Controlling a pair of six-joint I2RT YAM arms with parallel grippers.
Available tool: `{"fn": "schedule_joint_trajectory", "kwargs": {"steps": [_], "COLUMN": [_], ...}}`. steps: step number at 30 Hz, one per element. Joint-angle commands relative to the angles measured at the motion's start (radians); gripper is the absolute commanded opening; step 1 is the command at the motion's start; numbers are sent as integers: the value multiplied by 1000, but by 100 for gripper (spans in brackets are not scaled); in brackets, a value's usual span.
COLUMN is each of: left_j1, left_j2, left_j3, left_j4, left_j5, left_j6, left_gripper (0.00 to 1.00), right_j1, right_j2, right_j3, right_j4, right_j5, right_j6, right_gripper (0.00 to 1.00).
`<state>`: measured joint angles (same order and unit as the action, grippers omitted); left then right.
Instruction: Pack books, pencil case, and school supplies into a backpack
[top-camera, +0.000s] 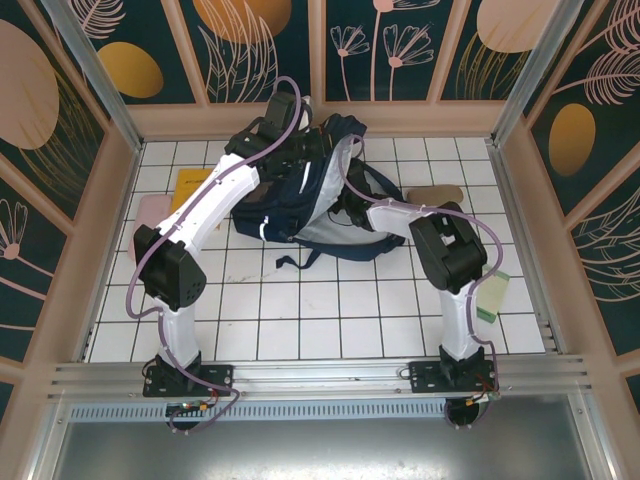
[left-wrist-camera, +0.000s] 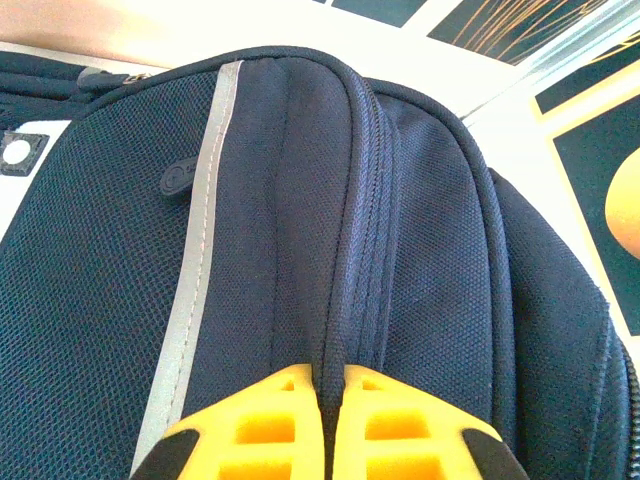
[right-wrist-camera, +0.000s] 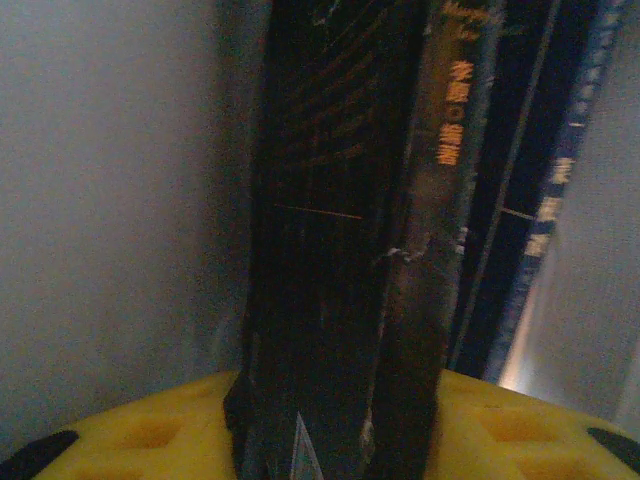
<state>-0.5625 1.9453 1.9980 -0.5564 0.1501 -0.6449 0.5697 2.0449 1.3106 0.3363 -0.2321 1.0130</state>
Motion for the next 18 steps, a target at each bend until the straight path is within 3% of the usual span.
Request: {"fn": "schedule_joint_trajectory", "kwargs": {"steps": [1, 2, 4, 6, 13, 18], "left_j1": [1, 1, 1, 1, 1, 1], "left_j2": [-61, -60, -59, -57, -52, -52], "left_j3": [18, 19, 19, 20, 11, -8], "left_j4": [164, 165, 165, 167, 172, 168], "left_j5": [23, 25, 27, 38, 70, 55], "left_j6": [-5, -4, -6, -11, -30, -13], "left_gripper": [0, 0, 0, 0, 0, 0], "right_j1": [-7, -7, -7, -11, -13, -14], "right_j2": [-58, -60, -54, -30, 114, 60], "right_j3": [-32, -39, -50, -39, 136, 118], "right_j4": [-34, -37, -42, -29, -81, -111], "right_j5": [13, 18, 28, 9, -61, -52], "right_j6": [-37, -38, -30, -21, -22, -49], "right_gripper": [44, 40, 16, 0, 0, 31]}}
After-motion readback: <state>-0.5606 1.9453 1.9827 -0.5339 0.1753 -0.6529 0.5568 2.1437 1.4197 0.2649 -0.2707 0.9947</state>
